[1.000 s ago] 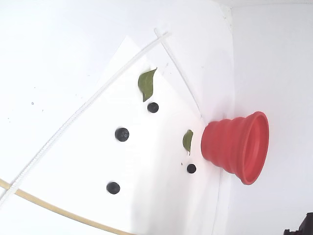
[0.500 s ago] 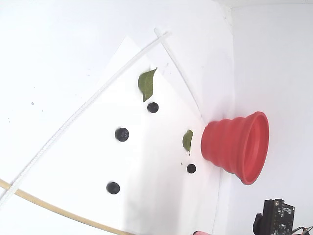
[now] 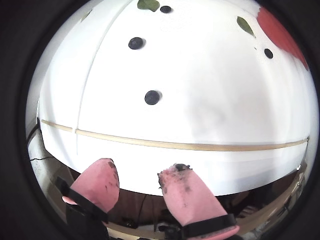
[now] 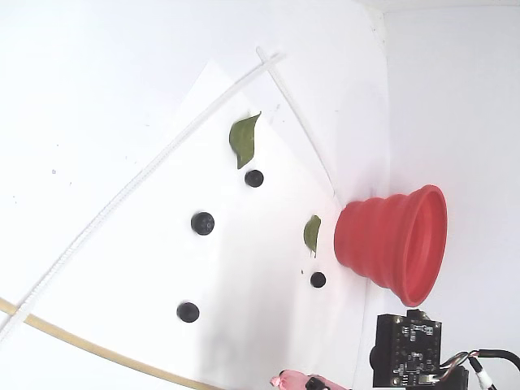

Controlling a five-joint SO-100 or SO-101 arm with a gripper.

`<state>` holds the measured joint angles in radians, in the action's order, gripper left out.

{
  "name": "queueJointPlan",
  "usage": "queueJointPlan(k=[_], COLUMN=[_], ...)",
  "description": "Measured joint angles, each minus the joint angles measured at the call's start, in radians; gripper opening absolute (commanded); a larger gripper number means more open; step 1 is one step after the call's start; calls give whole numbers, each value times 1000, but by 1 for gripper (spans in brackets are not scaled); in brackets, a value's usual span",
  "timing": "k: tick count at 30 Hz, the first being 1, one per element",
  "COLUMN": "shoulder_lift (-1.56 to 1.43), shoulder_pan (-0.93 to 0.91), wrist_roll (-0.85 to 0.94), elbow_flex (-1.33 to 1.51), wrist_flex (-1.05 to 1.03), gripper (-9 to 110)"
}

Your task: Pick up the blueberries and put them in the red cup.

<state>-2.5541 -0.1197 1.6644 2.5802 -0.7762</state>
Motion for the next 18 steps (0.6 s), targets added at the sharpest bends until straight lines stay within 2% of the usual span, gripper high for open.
queueJointPlan(k=[18], shoulder_lift=[290], shoulder_pan=[-2], wrist_roll=[78], elbow_flex=[2], wrist_flex=[213], gripper=[17])
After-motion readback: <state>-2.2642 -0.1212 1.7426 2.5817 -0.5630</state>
